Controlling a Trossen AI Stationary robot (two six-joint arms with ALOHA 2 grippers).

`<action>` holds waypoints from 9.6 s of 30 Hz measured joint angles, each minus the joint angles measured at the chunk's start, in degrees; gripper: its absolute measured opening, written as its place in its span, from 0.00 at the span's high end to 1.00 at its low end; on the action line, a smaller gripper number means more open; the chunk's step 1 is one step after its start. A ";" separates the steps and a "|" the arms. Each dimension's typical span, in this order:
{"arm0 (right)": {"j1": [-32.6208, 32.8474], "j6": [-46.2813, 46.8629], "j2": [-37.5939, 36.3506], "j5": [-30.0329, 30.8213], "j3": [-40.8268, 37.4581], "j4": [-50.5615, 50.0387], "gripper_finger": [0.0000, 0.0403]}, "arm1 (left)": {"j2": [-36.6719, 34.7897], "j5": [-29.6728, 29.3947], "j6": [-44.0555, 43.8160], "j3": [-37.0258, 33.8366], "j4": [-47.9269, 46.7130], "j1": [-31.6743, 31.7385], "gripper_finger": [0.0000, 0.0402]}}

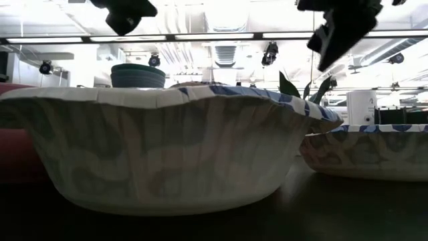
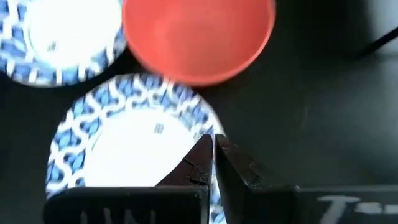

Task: Place and stack bowls onto a shelf
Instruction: Stack the middle white patterned bowl on top of the other white patterned bowl on the shelf, then stack the orange bowl on top of the green bowl on the shelf

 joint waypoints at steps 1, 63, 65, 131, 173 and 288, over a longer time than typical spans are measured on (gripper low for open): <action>0.14 0.35 0.65 -0.42 0.10 -0.34 0.98 | 0.38 0.00 0.56 0.13 -0.21 0.00 1.00; -5.49 5.57 8.26 -13.25 10.82 -14.33 0.98 | -0.30 -16.05 6.38 2.10 -0.94 0.02 1.00; -6.80 7.65 7.06 -13.38 14.08 -14.66 0.98 | -0.89 -18.30 6.79 2.83 -0.91 0.04 1.00; -46.98 -6.71 35.52 -7.51 63.33 -12.72 0.67 | -12.40 -19.34 10.31 3.62 -5.17 0.01 1.00; -9.88 -14.80 -9.84 -7.23 -11.71 42.46 0.84 | 19.58 -1.02 5.19 3.62 6.28 -2.19 0.74; -9.88 -13.56 -10.99 -7.27 -16.07 45.91 0.84 | 17.51 2.21 29.79 50.09 -62.74 41.43 1.00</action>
